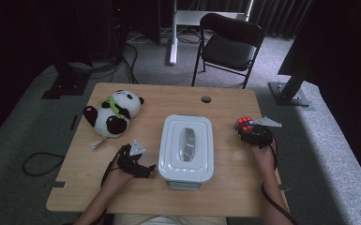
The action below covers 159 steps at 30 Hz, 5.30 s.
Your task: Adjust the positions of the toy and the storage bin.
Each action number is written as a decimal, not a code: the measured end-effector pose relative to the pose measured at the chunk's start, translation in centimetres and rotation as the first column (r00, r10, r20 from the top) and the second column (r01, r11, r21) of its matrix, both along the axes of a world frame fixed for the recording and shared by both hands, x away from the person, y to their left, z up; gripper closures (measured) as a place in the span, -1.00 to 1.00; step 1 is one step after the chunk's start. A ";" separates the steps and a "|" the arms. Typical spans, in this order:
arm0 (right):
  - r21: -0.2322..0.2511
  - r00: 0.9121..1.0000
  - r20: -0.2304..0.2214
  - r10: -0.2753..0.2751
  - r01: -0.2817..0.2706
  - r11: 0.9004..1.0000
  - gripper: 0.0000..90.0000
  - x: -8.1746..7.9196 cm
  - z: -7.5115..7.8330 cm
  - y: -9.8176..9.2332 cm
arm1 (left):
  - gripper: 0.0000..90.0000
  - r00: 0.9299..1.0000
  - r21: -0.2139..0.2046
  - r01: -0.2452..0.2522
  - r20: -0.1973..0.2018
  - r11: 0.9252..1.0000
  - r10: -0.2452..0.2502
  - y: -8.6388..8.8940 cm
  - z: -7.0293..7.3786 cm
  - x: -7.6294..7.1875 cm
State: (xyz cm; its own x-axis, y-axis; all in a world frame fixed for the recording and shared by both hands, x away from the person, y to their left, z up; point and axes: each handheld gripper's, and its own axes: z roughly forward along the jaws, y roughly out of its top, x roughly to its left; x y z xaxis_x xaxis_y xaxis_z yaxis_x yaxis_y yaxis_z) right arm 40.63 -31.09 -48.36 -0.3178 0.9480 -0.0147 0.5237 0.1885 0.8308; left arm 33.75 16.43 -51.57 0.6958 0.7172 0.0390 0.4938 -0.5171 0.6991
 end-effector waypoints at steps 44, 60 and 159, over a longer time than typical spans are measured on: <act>0.006 0.996 -0.090 0.013 -0.013 1.000 -0.40 -7.1 -3.1 -2.8 | -0.98 1.000 0.006 0.000 -0.001 1.000 0.000 0.1 -0.2 -0.3; 0.044 1.000 -0.002 0.015 -0.015 0.999 -0.71 -7.3 -0.3 -2.9 | -0.98 1.000 -0.005 -0.013 -0.009 1.000 0.013 0.4 -0.3 -0.2; -0.038 0.901 -0.168 0.399 -0.410 0.911 -0.72 -5.6 -4.4 8.3 | -0.98 0.976 -0.133 -0.192 0.079 0.972 0.203 8.0 11.6 7.0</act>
State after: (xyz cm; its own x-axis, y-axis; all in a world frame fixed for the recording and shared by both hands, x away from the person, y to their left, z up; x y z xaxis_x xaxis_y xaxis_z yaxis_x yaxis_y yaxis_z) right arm 35.00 -22.82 -52.74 -0.6776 0.7355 0.0026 0.5091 0.4665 0.7233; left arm 40.70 24.44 -39.94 0.5376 0.8432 -0.0020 0.5080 -0.3220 0.7989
